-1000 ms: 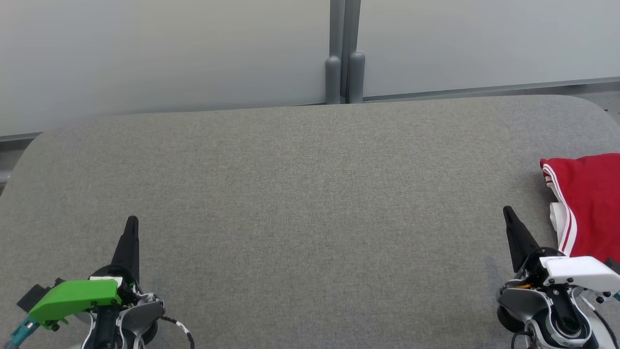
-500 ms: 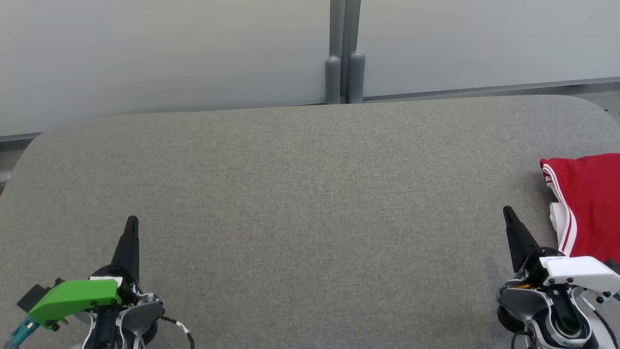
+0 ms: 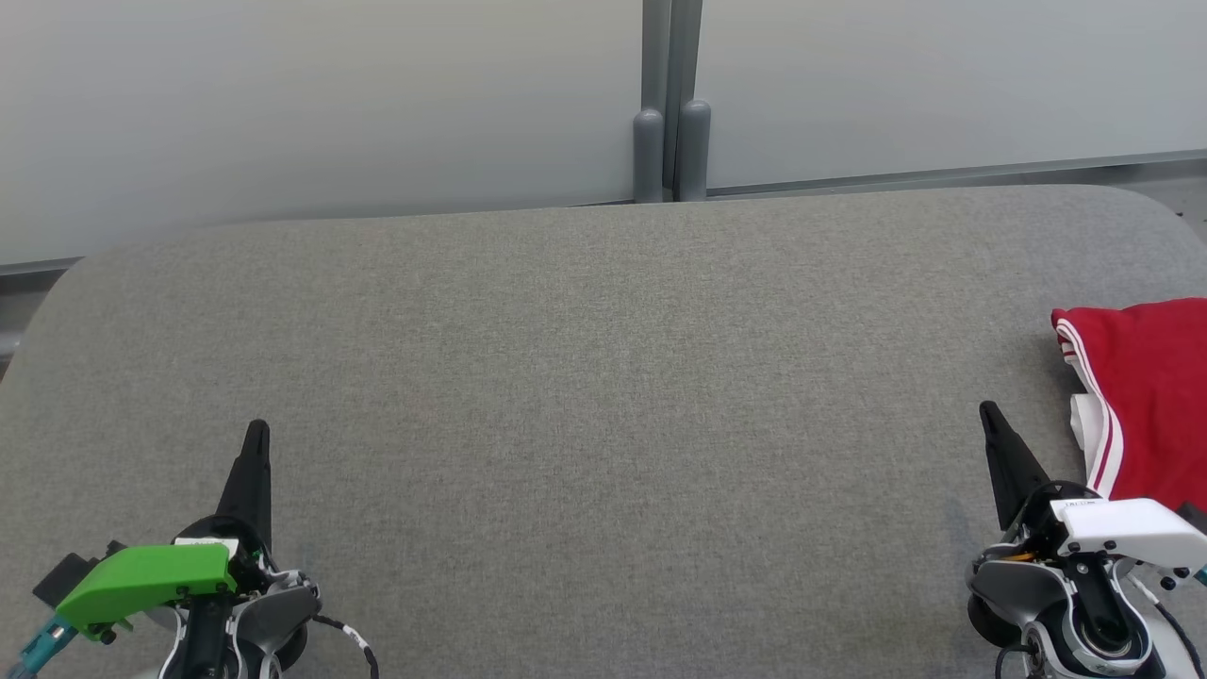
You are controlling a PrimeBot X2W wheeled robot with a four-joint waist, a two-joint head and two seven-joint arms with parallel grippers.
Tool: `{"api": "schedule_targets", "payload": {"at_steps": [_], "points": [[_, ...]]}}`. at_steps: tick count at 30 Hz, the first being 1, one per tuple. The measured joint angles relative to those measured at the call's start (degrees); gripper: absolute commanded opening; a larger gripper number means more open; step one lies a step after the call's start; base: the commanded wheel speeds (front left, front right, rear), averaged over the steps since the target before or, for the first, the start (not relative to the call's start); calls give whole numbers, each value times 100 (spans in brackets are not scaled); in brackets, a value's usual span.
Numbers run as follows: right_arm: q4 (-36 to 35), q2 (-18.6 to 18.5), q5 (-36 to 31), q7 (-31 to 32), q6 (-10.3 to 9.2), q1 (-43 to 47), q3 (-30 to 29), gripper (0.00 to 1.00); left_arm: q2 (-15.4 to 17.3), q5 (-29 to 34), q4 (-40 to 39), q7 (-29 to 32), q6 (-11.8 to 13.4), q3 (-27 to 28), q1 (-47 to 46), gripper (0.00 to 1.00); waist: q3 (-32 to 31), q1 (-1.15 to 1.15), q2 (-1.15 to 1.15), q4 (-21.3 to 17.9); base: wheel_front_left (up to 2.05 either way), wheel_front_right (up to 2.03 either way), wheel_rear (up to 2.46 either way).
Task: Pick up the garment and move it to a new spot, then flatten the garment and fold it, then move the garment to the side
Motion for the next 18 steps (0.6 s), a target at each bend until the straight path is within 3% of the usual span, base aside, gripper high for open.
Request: {"api": "schedule_targets", "payload": {"at_steps": [18], "points": [[0,0,0,0,0,0,0,0,0,0,0,0,0,0,0,0,0,0,0,0,0,0,0]]}}
